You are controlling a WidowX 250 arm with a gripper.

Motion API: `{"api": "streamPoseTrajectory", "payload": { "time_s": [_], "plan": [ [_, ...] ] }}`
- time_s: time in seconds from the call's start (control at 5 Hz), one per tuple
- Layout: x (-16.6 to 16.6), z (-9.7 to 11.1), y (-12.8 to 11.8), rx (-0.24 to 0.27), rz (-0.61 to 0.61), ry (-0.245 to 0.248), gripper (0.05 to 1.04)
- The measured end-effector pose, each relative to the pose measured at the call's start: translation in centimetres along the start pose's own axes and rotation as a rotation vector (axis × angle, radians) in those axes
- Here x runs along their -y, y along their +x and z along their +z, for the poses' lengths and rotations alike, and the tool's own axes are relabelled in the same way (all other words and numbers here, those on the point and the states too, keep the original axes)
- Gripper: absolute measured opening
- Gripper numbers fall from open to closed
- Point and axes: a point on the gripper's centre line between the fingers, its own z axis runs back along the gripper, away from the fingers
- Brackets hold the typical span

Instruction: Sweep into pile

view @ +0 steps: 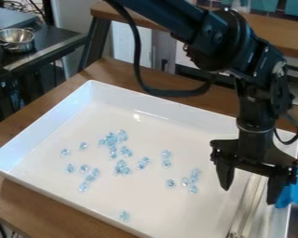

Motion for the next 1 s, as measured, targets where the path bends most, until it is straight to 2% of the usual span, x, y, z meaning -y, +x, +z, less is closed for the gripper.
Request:
{"api": "streamPoseTrajectory", "payload": {
  "time_s": [0.2,0.4,0.6,0.8,1.0],
  "plan": [
    [-0.2,-1.0,-0.3,-0.026,0.006,0.009,1.001],
    [-0.1,-1.2,-0.5,-0.038,0.02,0.003,0.951],
    [-0.3,-1.7,-0.9,-0.04,0.016,-0.018,0.665],
    [-0.6,-1.9,-1.1,-0.029,0.018,-0.019,0.397],
    [-1.6,-1.6,-1.4,-0.038,0.039,-0.032,0.392]
  ]
}}
